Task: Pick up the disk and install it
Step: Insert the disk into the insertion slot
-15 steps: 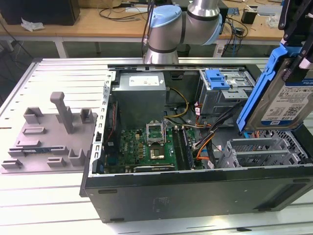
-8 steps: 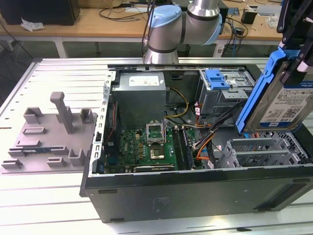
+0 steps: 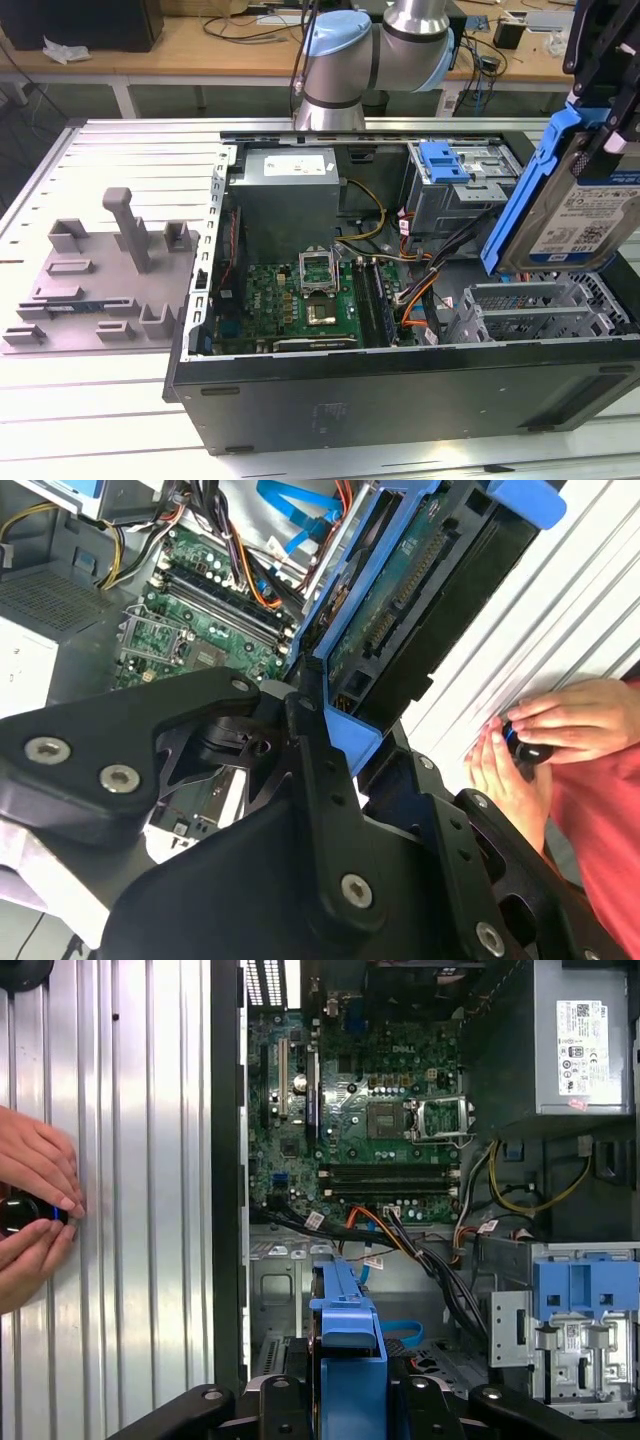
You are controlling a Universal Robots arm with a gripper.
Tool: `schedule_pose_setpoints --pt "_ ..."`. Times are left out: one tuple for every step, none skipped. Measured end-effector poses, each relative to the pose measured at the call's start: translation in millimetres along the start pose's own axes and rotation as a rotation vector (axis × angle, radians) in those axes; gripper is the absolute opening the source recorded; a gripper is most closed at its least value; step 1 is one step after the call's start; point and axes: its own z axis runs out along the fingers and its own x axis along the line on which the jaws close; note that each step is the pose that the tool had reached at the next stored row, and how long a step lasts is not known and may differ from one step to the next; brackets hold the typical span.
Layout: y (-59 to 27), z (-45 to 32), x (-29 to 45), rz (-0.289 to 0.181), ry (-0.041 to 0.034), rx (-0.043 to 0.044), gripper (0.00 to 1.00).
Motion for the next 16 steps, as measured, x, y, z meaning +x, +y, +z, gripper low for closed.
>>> schedule_pose_setpoints --pt "-0.2 0.3 0.0 -0.001 0.0001 -0.0001 0.36" --pt "-0.4 0.7 0.0 -0.001 -0.0001 0.0 0.36" --pt "-0.4 1.1 0.1 -0.002 -0.0002 -0.0001 0.36" --pt "-0.5 1.5 0.1 -0.002 -0.0001 0.0 0.36" --pt "-0.6 1.9 0.1 -0.003 -0.0001 0.0 0.36" --pt "-0.6 2.4 0.1 -0.003 0.0 -0.0001 0.36" --pt "-0.7 2.8 0.1 -0.004 0.0 -0.0001 0.36" --pt "-1.0 3.6 0.1 -0.005 0.0002 -0.0001 0.36" --pt "-1.1 4.0 0.1 -0.006 0.0001 -0.0001 0.36" --pt "-1.3 4.3 0.1 -0.007 0.0001 -0.0001 0.36" --pt "-1.6 4.7 0.1 -0.008 0.0002 -0.0001 0.36" --pt "-1.8 5.0 0.1 -0.009 0.0002 -0.0002 0.36" --pt "-2.2 5.5 0.1 -0.01 0.0002 -0.0002 0.36" --pt "-2.4 5.9 0.1 -0.011 0.0002 -0.0002 0.36" --pt "-2.5 6.3 0.1 -0.012 0.0003 -0.0002 0.36" --pt "-2.6 6.7 0.1 -0.013 0.0003 -0.0002 0.36"
